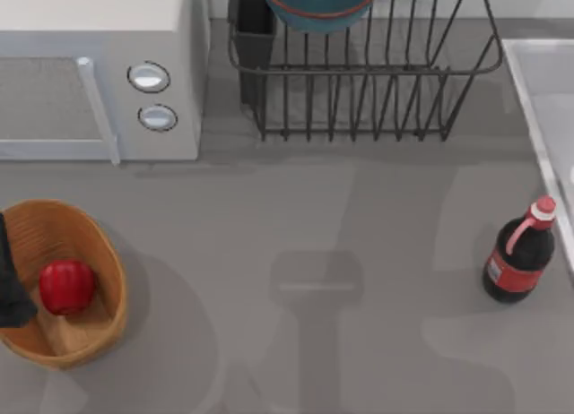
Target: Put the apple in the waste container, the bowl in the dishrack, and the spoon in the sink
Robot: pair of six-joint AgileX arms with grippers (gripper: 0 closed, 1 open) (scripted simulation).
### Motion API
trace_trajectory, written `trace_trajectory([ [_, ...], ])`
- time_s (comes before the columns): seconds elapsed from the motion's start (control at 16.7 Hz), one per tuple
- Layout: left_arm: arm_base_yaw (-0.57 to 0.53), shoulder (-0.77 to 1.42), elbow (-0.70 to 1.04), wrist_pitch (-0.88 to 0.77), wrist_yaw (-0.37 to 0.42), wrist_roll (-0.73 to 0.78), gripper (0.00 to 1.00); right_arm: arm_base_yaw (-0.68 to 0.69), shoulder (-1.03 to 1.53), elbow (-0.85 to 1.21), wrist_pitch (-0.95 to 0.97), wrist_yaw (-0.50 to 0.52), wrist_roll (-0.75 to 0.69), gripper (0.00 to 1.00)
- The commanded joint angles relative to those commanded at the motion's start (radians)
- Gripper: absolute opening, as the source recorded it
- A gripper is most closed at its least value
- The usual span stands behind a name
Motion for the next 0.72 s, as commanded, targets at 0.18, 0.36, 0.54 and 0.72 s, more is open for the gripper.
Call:
trace_trajectory([
  [0.18, 0.000, 0.000, 0.000, 0.000, 0.000, 0.000, 1.00, 0.000, 0.000, 0.000, 0.000, 0.000, 0.000, 0.30],
  [0.36, 0.000, 0.000, 0.000, 0.000, 0.000, 0.000, 1.00, 0.000, 0.000, 0.000, 0.000, 0.000, 0.000, 0.53],
  [0.54, 0.000, 0.000, 0.000, 0.000, 0.000, 0.000, 1.00, 0.000, 0.000, 0.000, 0.000, 0.000, 0.000, 0.75],
  [0.72, 0.000, 0.000, 0.000, 0.000, 0.000, 0.000, 1.00, 0.000, 0.000, 0.000, 0.000, 0.000, 0.000, 0.98],
])
